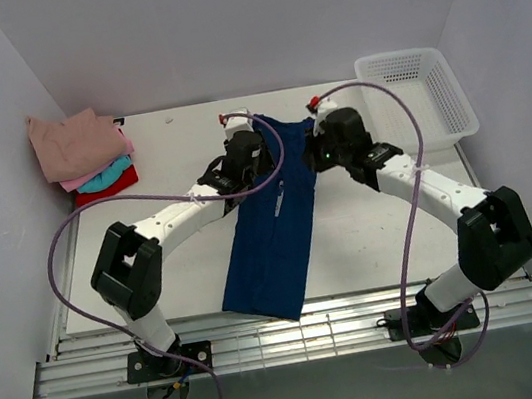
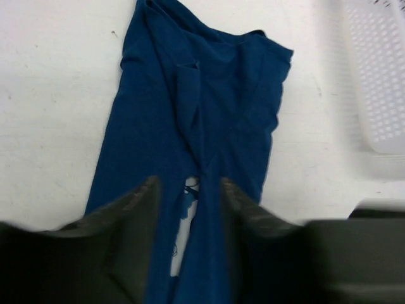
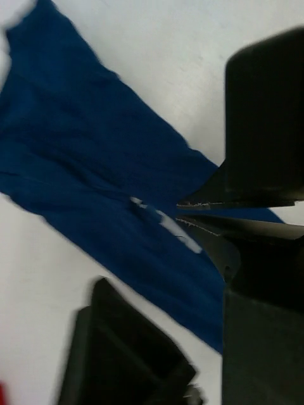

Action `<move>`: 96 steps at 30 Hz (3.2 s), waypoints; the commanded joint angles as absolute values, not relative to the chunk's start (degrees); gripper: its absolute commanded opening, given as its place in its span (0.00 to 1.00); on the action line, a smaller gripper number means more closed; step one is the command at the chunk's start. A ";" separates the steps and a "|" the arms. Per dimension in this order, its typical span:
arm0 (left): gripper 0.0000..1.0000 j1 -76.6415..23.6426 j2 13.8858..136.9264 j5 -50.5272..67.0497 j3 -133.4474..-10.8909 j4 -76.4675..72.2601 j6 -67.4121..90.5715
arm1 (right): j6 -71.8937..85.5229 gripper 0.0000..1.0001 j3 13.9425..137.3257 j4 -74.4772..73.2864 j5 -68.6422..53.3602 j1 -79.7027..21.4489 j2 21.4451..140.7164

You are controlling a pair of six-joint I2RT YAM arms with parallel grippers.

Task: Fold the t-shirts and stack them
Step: Fold the tshirt

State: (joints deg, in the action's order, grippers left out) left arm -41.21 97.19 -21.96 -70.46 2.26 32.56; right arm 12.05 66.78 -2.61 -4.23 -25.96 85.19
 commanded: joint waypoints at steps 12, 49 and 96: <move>0.79 -40.26 111.62 -20.92 -83.23 -1.84 17.23 | 20.39 0.08 49.48 -4.57 4.13 -41.92 88.58; 0.57 -32.61 127.79 -23.91 -97.29 -0.88 12.48 | 28.04 0.08 47.11 -7.56 7.82 -48.34 93.25; 0.53 -31.46 128.32 -9.22 -94.66 -6.77 24.87 | 27.60 0.08 47.55 -7.47 5.89 -48.34 95.36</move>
